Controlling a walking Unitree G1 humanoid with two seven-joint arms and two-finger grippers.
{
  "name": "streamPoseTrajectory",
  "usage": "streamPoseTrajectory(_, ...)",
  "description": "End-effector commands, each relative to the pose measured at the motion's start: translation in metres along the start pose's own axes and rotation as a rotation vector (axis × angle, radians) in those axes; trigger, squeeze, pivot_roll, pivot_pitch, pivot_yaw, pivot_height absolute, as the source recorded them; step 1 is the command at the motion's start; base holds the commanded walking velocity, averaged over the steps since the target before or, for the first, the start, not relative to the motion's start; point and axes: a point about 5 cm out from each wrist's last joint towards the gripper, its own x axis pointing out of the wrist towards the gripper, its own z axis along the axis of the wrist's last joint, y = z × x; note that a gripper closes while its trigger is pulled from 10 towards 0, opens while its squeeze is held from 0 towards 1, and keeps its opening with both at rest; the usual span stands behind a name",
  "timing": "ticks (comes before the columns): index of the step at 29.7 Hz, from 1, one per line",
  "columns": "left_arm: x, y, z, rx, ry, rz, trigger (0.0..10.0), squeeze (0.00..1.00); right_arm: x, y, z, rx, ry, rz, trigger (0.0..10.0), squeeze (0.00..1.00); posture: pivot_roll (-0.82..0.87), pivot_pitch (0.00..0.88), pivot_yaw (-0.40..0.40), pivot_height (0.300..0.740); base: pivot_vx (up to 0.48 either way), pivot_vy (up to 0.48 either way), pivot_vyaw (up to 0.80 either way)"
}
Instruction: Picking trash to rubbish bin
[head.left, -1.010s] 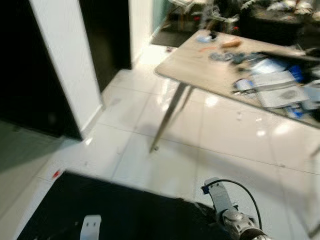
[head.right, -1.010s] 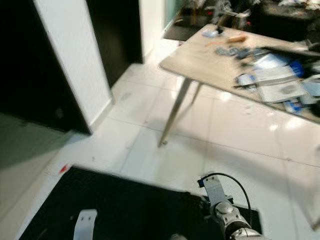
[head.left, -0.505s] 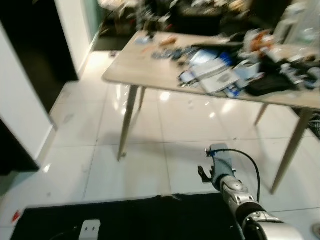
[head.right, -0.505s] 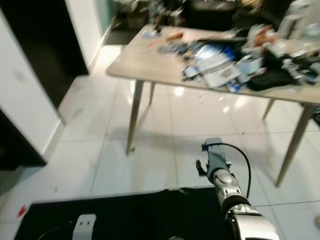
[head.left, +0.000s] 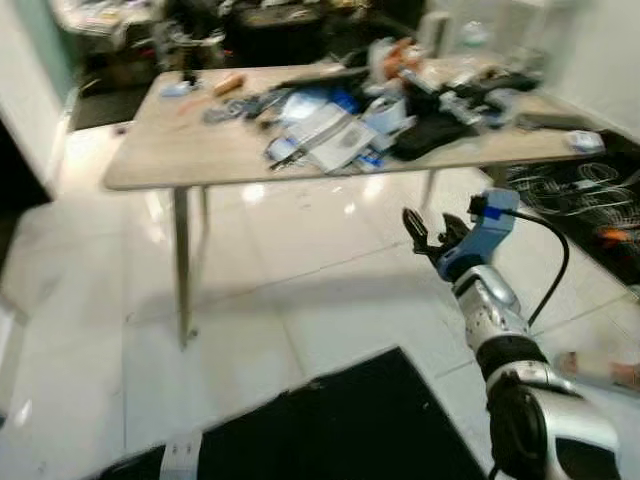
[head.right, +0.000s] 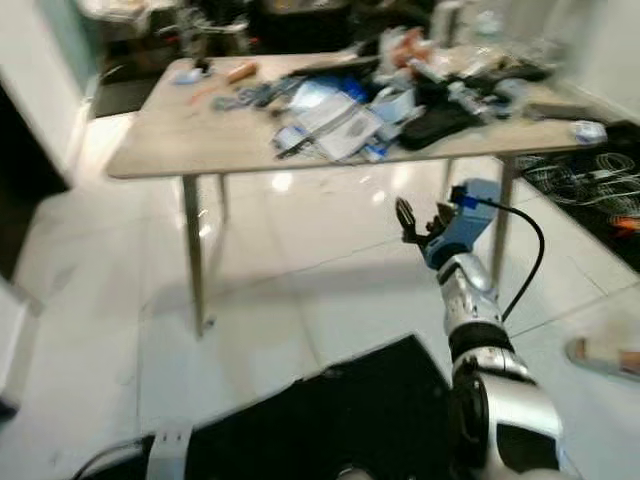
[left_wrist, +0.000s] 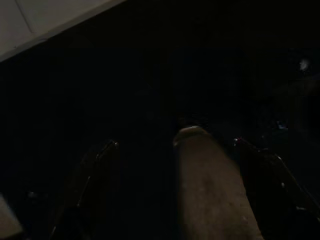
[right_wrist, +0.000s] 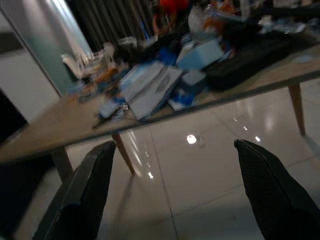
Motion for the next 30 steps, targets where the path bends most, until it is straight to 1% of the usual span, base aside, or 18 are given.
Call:
streamPoseTrajectory(1,0.0,0.002,-0.001,-0.004,0.006,0.0,10.0,0.0,0.002,0.004,0.002,0.035,-0.018,0.029,10.0,0.0,-0.12,0.049,0.075,0.74,0.0,0.0,-0.8)
streamPoseTrajectory(4,0.0,0.001,-0.001,-0.007,0.004,-0.003,10.0,0.0,0.006,0.012,0.005,0.033,-0.032,0.074,10.0,0.0,-0.12,0.046,0.077,0.74,0.0,0.0,-0.8)
streamPoseTrajectory(7,0.0,0.001,-0.001,-0.009,0.004,-0.005,10.0,0.0,0.008,0.016,0.004,0.026,-0.027,0.095,10.0,0.0,-0.12,0.044,0.077,0.74,0.0,0.0,-0.8)
streamPoseTrajectory(8,0.0,0.0,0.0,-0.01,0.003,-0.007,10.0,0.0,0.009,0.02,0.002,0.027,-0.019,0.105,10.0,0.0,-0.12,0.044,0.078,0.74,0.0,0.0,0.0)
streamPoseTrajectory(12,0.0,0.0,0.0,-0.011,0.002,-0.009,10.0,0.0,0.009,0.021,0.001,0.028,-0.016,0.107,10.0,0.0,-0.12,0.043,0.078,0.74,0.0,0.0,0.0)
streamPoseTrajectory(14,0.0,-0.001,0.0,-0.006,0.001,-0.015,10.0,0.0,0.009,0.026,-0.001,0.027,-0.018,0.128,10.0,0.0,-0.12,0.042,0.078,0.74,0.0,0.0,0.0)
streamPoseTrajectory(17,0.0,-0.002,0.001,0.0,0.001,-0.02,10.0,0.0,0.011,0.032,-0.002,0.018,-0.011,0.153,10.0,0.0,-0.12,0.041,0.078,0.74,0.281,0.0,0.0)
streamPoseTrajectory(24,0.0,-0.002,0.001,0.003,0.002,-0.025,10.0,0.0,0.012,0.035,-0.002,0.011,-0.008,0.16,10.0,0.0,-0.12,0.041,0.079,0.74,0.317,0.0,0.0)
streamPoseTrajectory(30,0.0,-0.002,0.0,0.005,0.003,-0.029,10.0,0.0,0.011,0.042,-0.012,0.01,0.022,0.177,10.0,0.0,-0.13,0.045,0.079,0.74,0.341,0.0,0.0)
